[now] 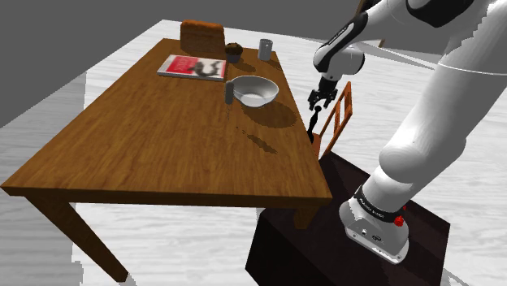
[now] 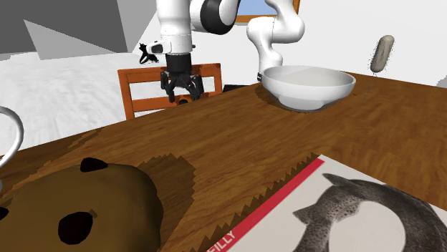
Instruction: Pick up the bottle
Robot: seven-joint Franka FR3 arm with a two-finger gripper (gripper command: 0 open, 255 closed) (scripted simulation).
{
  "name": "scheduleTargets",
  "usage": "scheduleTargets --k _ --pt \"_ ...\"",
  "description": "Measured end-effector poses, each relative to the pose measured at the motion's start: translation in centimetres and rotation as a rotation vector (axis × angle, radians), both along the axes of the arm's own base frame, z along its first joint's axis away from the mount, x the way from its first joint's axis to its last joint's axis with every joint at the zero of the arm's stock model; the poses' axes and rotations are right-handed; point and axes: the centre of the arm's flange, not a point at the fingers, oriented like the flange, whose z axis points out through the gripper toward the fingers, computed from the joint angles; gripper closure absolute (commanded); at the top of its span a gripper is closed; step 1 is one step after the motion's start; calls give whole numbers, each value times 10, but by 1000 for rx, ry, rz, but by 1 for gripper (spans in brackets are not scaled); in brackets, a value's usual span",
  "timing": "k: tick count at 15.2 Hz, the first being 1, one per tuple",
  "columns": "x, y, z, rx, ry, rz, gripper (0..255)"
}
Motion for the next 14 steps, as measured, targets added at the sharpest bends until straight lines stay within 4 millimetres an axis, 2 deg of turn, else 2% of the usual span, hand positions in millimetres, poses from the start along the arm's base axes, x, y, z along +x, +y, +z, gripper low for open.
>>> scheduleTargets --k 1,2,12,14 --pt "0 0 -3 0 0 0 0" --pt "0 0 -4 0 0 0 255" --pt "0 0 -5 -1 -1 0 255" --pt "-1 0 0 0 0 0 255"
